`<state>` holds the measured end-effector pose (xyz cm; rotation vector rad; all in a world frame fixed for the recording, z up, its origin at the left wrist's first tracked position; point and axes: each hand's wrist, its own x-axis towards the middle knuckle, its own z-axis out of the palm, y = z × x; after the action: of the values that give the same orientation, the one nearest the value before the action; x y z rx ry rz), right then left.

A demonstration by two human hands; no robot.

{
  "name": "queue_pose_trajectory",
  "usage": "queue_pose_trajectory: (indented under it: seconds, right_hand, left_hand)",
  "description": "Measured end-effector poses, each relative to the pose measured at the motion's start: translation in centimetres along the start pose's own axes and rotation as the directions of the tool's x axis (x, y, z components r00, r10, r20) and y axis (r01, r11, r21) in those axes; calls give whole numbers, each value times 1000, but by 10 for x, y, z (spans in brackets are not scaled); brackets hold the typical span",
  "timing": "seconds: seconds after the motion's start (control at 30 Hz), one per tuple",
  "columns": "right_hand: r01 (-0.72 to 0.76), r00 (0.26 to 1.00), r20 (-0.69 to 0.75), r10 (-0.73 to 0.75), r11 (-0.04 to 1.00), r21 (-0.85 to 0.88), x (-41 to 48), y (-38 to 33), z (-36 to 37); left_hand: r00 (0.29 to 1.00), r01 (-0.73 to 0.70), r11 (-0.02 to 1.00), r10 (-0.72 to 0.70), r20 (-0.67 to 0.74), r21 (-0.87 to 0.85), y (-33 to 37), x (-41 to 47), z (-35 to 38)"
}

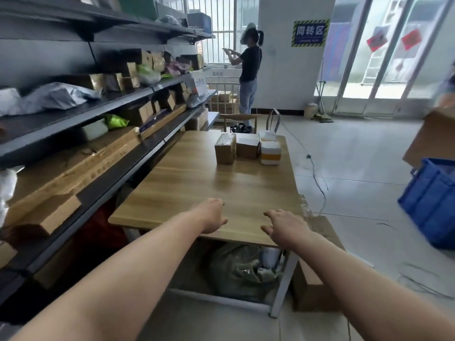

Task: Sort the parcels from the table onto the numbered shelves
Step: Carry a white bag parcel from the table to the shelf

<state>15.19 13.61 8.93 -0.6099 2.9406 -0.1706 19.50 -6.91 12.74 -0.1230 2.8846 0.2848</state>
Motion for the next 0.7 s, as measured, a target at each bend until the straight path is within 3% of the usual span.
queue_pose_trajectory:
  seconds: [0.37,0.7]
  right_hand:
    - [-185,983,19,185,982,40,85,35,4]
    - [-175,984,53,172,982,67,212,98,-3]
  left_hand:
    - [997,-45,994,50,55,-97,-15,127,-10]
    - [999,0,996,4,47,-89,7,249,-23]
